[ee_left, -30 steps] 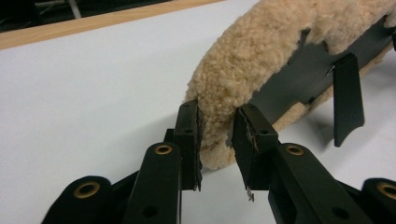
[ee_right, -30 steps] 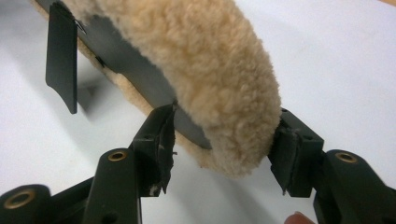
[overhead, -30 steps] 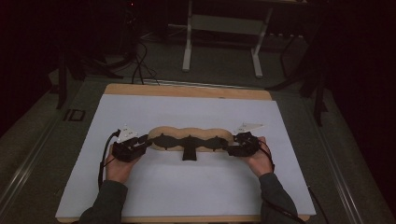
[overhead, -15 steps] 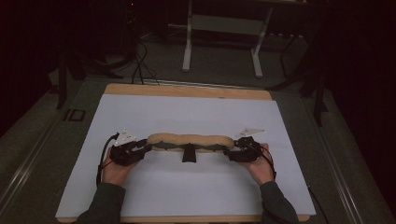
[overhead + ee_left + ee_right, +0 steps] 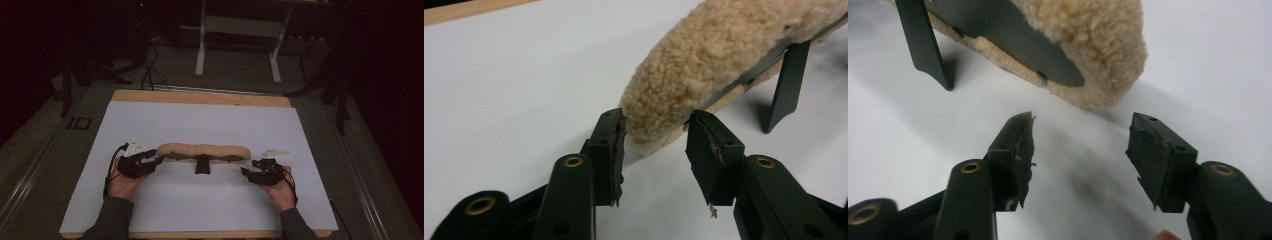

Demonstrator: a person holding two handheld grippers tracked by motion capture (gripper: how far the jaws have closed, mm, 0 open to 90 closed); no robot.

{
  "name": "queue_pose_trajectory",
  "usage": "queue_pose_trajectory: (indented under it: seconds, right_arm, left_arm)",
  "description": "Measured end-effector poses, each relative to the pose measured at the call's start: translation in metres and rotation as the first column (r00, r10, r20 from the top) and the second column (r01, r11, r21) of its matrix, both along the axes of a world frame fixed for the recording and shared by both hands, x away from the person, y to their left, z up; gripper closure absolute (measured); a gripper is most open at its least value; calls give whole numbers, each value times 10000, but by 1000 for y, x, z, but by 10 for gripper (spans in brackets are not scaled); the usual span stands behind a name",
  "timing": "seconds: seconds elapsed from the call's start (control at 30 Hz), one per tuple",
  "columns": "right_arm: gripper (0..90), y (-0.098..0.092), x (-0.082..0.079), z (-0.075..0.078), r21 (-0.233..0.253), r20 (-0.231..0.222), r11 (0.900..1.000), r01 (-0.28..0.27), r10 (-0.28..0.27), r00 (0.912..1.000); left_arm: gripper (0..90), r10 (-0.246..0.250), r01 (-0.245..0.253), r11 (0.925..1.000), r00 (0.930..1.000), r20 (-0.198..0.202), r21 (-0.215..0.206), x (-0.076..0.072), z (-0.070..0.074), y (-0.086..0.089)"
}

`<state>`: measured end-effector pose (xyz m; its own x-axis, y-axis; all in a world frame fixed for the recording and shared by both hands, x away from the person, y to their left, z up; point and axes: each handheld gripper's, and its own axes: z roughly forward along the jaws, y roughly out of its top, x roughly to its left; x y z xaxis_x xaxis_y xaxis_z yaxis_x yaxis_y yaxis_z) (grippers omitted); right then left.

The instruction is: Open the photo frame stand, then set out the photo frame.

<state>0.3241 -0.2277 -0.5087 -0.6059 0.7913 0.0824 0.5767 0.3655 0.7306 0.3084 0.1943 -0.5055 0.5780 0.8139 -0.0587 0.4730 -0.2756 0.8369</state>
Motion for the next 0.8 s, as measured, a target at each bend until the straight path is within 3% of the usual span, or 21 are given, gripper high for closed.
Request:
queue_pose_trajectory:
  seconds: [0.1,0.27,0.47,0.63,0.67,0.8]
  right_arm:
    - [465,-1,-1,0,92,-2,9999,69,-69,10000]
    - [484,-2,-3,3,404,56,9992,78,-81,10000]
    - [449,4,-5,4,417,31,9990,-142,141,9999]
    - [433,6,-6,4,548,2,9980,-317,318,9995]
    - [441,7,-6,4,438,1,9987,-271,272,9996]
    - [460,8,-7,3,301,73,9992,-281,279,9996]
  left_arm:
    - [559,-5,5,10000,10000,9,-5,0,1,1]
    - [531,89,-82,9993,9998,176,-359,-2,6,7]
    - [522,177,-183,9997,9988,465,130,-3,11,3]
    - [521,-148,152,9998,9997,195,-160,-2,12,7]
    - [516,-343,348,9986,9993,119,-404,-2,14,9]
    - [499,-343,376,9957,9986,409,-843,-5,20,14]
